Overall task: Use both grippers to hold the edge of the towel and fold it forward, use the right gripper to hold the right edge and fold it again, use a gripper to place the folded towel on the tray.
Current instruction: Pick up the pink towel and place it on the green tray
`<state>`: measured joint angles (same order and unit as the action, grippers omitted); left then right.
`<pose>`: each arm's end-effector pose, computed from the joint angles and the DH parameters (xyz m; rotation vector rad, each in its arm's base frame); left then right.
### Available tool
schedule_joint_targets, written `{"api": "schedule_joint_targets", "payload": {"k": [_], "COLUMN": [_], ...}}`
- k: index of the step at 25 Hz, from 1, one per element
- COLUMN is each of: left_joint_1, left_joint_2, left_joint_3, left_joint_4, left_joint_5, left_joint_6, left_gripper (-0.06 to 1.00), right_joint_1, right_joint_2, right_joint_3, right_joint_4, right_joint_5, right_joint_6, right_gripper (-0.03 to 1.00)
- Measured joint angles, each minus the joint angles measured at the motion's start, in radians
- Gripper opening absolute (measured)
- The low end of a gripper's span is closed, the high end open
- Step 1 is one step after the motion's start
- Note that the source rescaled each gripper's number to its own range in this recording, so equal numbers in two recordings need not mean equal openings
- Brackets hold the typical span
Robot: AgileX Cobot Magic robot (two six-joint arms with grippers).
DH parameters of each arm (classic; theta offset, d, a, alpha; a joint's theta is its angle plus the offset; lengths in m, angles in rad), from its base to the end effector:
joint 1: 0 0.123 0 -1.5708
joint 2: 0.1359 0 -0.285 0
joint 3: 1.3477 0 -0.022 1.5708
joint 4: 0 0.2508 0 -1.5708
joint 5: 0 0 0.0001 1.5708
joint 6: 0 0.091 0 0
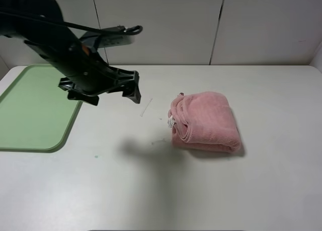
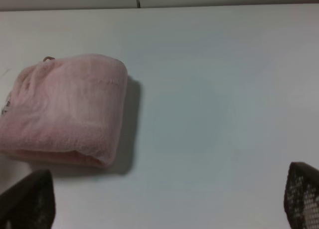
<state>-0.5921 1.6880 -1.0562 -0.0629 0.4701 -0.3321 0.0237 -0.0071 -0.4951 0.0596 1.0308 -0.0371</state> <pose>0.2850 -0.1949 0.2105 0.2790 2.6218 -0.3880 -0.0043 0.0046 0.2785 -0.0629 2.0104 0.0624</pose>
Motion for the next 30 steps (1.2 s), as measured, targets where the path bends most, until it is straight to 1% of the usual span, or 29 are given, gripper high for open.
{"api": "schedule_joint_targets", "payload": {"k": [7,12,16,22,30], "left_joint_1": [-0.093,-0.136,-0.158,-0.177,-0.190], "left_joint_2": [0.215,0.341,0.423,0.507,0.570], "left_joint_3": [-0.186,-0.312,-0.385,-0.451,-0.481], "left_joint_4": [0.000,0.000,0.000,-0.001,-0.013], "left_joint_5": [-0.011,-0.029,-0.044,-0.051,-0.074], "left_joint_6": [-0.034,-0.062,-0.094,-0.147,-0.164], "left_gripper": [1.00,1.00,1.00,1.00,1.00], "right_joint_1": [0.000,0.000,0.000,0.000,0.000], "right_joint_2": [0.000,0.000,0.000,0.000,0.000], "right_joint_3": [0.000,0.000,0.000,0.000,0.000], "right_joint_4": [0.000,0.000,0.000,0.000,0.000], "right_joint_5": [0.000,0.000,0.000,0.000,0.000], "right_joint_6": [0.000,0.000,0.000,0.000,0.000], "right_gripper": [1.00,1.00,1.00,1.00,1.00]}}
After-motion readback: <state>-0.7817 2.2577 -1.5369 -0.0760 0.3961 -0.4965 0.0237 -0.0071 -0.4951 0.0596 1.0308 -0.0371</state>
